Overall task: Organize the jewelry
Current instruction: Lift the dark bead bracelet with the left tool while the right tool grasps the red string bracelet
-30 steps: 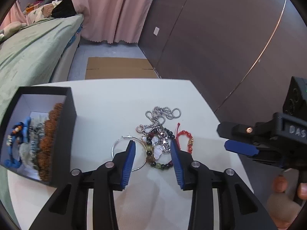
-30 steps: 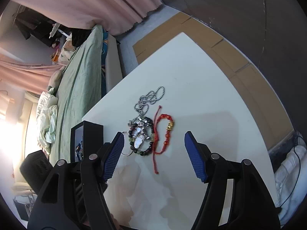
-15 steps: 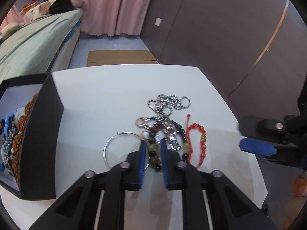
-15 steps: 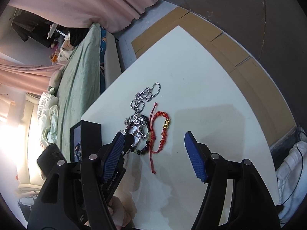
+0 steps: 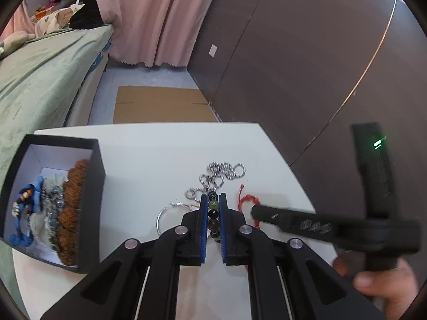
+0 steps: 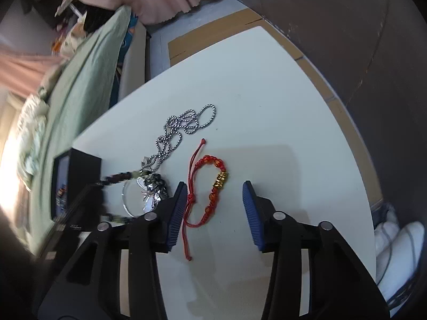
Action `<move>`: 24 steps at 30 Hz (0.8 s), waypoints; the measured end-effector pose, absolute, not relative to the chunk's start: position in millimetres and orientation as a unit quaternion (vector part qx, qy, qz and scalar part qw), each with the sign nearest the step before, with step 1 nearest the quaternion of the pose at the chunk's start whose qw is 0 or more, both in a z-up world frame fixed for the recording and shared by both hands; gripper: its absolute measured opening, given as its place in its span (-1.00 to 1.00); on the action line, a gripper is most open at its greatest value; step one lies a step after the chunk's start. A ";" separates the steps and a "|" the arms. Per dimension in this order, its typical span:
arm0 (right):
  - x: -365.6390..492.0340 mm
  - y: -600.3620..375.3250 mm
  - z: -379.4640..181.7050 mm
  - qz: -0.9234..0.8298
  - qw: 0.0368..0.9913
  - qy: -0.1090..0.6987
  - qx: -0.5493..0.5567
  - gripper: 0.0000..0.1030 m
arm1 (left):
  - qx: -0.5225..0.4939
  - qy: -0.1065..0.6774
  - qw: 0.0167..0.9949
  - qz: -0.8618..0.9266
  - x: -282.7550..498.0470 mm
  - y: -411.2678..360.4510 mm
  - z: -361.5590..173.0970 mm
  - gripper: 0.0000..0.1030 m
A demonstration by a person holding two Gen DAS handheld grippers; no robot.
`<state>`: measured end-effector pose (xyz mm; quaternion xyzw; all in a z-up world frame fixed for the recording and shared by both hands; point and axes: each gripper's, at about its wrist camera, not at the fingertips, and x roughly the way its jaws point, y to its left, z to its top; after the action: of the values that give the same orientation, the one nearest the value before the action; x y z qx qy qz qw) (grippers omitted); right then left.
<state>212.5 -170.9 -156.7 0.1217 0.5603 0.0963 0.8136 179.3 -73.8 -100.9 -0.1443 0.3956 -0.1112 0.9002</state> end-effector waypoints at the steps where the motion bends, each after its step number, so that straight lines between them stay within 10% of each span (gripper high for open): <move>1: 212.9 -166.1 -158.2 0.095 0.815 0.561 0.110 -0.30 | -0.148 0.391 0.901 -0.112 177.8 -70.2 -97.0 -0.89; 7: 208.8 -135.5 -162.7 0.073 0.834 0.548 0.003 -0.84 | -0.168 0.374 0.905 -0.113 170.3 -52.6 -78.3 -0.89; 24: 206.0 -144.5 -125.2 0.125 0.850 0.498 0.119 -0.85 | -0.182 0.320 0.923 -0.116 139.5 -33.7 -21.8 -0.89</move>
<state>206.0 -144.5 -125.2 0.1187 0.4978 0.1250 0.8500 139.5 -33.7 -21.8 -0.1822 0.3196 -0.1163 0.9226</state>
